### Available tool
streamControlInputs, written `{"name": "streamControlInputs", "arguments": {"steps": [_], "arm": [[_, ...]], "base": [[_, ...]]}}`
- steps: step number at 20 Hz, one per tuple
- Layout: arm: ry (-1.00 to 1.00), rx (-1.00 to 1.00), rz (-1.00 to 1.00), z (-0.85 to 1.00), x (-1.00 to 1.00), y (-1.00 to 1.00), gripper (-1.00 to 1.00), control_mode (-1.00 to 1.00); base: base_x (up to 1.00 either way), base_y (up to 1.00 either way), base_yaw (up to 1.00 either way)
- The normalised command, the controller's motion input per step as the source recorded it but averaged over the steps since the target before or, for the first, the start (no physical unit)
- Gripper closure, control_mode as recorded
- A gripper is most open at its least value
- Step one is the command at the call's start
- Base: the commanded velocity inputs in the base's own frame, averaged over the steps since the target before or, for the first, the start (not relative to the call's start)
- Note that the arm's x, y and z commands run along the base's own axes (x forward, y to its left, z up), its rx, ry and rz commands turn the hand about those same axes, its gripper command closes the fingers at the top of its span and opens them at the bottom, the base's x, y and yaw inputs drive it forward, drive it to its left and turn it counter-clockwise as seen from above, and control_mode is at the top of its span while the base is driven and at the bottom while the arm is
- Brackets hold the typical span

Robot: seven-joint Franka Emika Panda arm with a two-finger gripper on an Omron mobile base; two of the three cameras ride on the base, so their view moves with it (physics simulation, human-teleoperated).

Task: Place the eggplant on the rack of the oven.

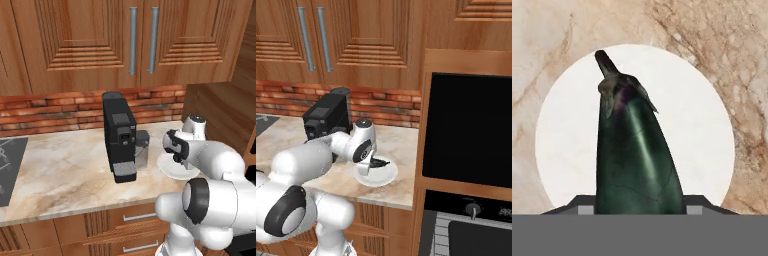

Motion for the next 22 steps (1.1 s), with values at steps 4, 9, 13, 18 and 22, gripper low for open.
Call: {"name": "streamControlInputs", "arguments": {"steps": [4, 9, 13, 18, 22], "arm": [[0.00, 0.00, -0.04, 1.00, -0.71, 0.00, 1.00, -1.00], [-0.04, 0.00, -0.02, 0.74, -0.95, -0.10, 1.00, -1.00], [-0.08, 0.00, -0.01, 0.82, -0.99, -0.01, 1.00, -1.00], [-0.03, 0.00, 0.00, 0.52, -0.81, -0.09, 1.00, -1.00], [-0.01, 0.00, 0.02, 0.31, -0.55, -0.65, 1.00, -1.00]], "base": [[0.00, 0.00, 0.00], [0.00, 0.00, 0.00], [0.00, 0.00, 0.00], [0.00, 0.00, 0.00], [0.00, 0.00, 0.00]]}}
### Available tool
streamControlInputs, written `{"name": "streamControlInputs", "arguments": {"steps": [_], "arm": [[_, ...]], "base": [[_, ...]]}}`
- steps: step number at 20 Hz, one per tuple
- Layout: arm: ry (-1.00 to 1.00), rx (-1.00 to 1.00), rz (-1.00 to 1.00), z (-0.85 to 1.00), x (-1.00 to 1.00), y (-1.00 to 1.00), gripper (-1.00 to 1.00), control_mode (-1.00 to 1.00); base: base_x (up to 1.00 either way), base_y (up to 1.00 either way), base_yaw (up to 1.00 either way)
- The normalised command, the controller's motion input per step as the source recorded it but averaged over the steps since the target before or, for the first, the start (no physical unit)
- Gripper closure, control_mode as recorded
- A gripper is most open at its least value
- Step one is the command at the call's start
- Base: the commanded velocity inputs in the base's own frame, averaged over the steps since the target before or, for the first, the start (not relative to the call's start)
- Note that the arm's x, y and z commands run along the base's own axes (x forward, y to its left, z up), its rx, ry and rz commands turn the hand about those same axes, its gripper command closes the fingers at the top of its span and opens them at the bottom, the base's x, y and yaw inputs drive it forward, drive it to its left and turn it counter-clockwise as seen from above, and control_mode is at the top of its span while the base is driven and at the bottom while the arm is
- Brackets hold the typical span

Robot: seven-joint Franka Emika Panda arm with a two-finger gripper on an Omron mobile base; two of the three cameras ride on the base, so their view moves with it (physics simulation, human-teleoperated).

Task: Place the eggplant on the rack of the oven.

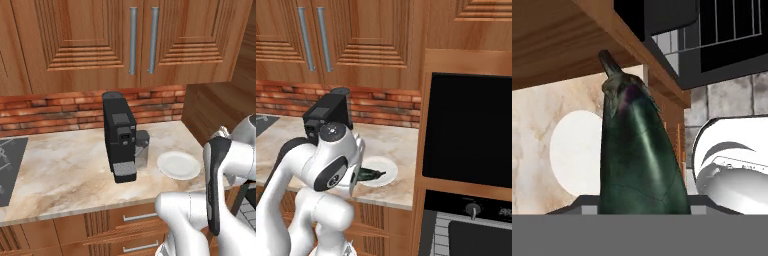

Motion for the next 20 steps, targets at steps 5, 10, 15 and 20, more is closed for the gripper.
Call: {"name": "streamControlInputs", "arguments": {"steps": [5, 10, 15, 20], "arm": [[-0.01, 0.00, 0.04, 0.34, -0.63, -0.60, 1.00, -1.00], [0.00, 0.00, 0.06, 0.09, -0.56, -0.70, 1.00, -1.00], [-0.16, -0.15, 0.29, -0.17, -0.20, -0.92, 1.00, -1.00], [-0.18, -0.35, 0.49, -0.43, 0.01, -0.84, 1.00, -1.00]], "base": [[0.00, 0.00, 0.00], [0.00, 0.00, 0.00], [0.00, 0.00, 0.00], [0.00, 0.00, 0.00]]}}
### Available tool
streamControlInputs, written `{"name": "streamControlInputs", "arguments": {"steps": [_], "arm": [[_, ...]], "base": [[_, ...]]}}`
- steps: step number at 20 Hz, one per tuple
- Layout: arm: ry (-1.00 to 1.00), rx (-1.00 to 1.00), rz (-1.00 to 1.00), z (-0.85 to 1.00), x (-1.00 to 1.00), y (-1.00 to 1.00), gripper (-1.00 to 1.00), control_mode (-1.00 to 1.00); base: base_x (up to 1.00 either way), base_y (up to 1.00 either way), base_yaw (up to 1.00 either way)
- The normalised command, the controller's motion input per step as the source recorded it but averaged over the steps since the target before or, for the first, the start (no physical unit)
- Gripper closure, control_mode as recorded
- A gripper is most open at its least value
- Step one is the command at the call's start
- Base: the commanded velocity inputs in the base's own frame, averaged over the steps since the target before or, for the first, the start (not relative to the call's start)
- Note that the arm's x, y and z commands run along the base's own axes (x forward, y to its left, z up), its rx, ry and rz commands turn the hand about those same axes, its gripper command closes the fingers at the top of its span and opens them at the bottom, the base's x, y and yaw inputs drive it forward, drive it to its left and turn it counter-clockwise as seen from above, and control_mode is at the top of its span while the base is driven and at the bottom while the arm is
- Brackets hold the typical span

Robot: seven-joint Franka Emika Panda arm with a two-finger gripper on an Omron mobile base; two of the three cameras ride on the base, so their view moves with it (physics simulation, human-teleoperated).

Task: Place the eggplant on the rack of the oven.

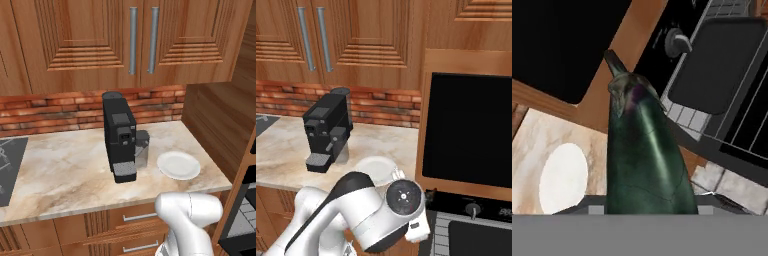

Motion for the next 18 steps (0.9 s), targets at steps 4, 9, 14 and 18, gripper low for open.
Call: {"name": "streamControlInputs", "arguments": {"steps": [4, 9, 14, 18], "arm": [[-0.03, -0.37, 0.67, -0.51, 0.00, -0.78, 1.00, -1.00], [0.00, -0.39, 0.69, -0.29, 0.00, -0.65, 1.00, -1.00], [0.07, 0.07, 0.36, -0.02, -0.07, -0.51, 1.00, -1.00], [0.19, 0.19, 0.05, -0.30, 0.02, -0.89, 1.00, -1.00]], "base": [[0.00, 0.00, 0.00], [0.00, 0.00, 0.00], [0.00, 0.00, 0.00], [0.00, 0.00, 0.00]]}}
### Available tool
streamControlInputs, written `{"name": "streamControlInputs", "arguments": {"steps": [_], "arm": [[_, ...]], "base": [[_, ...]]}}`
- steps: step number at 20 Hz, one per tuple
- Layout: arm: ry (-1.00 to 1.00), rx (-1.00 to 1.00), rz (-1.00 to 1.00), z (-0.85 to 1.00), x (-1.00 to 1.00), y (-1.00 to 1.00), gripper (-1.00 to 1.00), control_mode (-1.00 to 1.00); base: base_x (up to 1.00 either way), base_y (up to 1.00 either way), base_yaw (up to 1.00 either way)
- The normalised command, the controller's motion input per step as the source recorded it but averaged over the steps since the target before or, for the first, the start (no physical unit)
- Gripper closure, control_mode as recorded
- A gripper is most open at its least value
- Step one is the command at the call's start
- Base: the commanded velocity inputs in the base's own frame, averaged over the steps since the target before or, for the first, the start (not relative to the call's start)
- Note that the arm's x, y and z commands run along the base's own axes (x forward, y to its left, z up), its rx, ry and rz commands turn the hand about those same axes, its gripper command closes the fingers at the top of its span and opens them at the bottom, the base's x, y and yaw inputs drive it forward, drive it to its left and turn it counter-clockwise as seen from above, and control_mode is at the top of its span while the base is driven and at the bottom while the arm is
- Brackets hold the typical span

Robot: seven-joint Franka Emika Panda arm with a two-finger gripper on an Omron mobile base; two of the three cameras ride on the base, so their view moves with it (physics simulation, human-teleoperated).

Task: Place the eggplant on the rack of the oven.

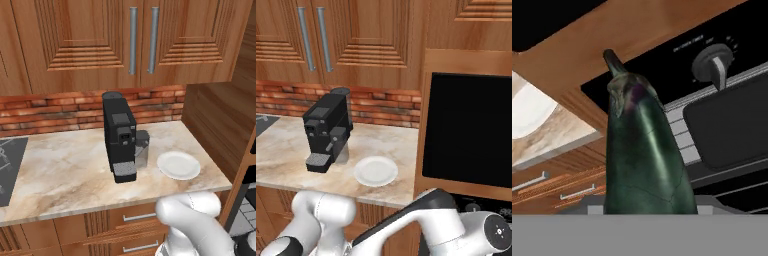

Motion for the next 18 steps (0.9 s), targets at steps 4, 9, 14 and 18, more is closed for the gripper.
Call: {"name": "streamControlInputs", "arguments": {"steps": [4, 9, 14, 18], "arm": [[0.02, 0.09, 0.00, -0.47, 0.00, -0.57, 1.00, -1.00], [0.00, 0.11, 0.00, -0.39, 0.00, -0.39, 1.00, -1.00], [-0.02, 0.02, 0.00, -0.42, 0.13, -0.37, 1.00, -1.00], [-0.09, 0.00, 0.00, -0.61, 0.16, -0.35, 1.00, -1.00]], "base": [[0.00, 0.00, 0.00], [0.00, 0.00, 0.00], [0.00, 0.00, 0.00], [0.00, 0.00, 0.00]]}}
